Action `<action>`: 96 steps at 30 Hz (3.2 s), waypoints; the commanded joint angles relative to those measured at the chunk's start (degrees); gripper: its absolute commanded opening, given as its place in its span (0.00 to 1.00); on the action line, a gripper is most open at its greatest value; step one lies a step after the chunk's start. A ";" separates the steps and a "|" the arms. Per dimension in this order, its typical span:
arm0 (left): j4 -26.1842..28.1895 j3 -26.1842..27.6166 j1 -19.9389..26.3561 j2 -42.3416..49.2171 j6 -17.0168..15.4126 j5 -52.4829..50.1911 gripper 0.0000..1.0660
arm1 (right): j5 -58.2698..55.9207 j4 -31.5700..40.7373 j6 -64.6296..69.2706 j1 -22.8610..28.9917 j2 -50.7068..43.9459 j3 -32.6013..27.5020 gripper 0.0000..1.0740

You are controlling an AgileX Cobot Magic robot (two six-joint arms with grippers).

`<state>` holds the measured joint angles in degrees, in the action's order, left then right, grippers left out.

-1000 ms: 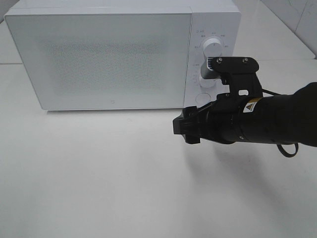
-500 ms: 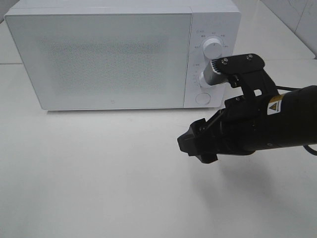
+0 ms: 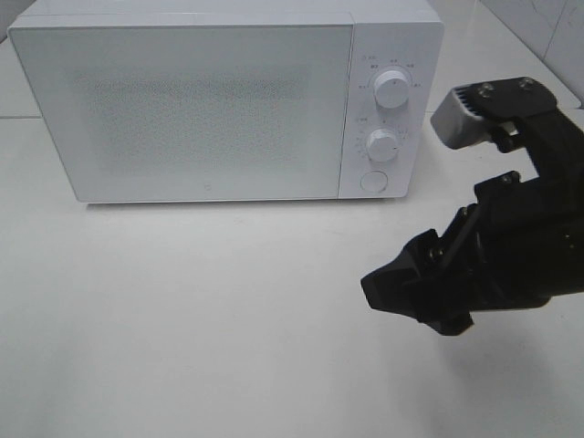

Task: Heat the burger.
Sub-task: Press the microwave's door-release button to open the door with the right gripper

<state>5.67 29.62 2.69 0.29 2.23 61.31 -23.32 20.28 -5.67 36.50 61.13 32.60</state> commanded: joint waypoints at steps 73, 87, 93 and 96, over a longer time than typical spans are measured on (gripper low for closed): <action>0.23 -0.06 0.29 0.97 -0.23 0.11 0.94 | -33.75 -16.84 7.45 -31.17 -63.03 -4.07 0.69; 0.23 -0.06 0.29 0.97 -0.23 0.11 0.94 | -29.34 -15.07 7.56 -31.17 -59.64 -0.74 0.69; 0.23 -0.06 0.29 0.97 -0.23 0.11 0.94 | -22.57 -15.07 7.56 -31.17 -54.49 -0.74 0.69; 0.23 -0.06 0.29 0.97 -0.23 0.11 0.94 | -19.25 -15.07 7.56 -31.17 -51.57 -0.74 0.69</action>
<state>5.67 29.62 2.69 0.29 2.23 61.31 -44.12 5.04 1.55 5.73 9.57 31.46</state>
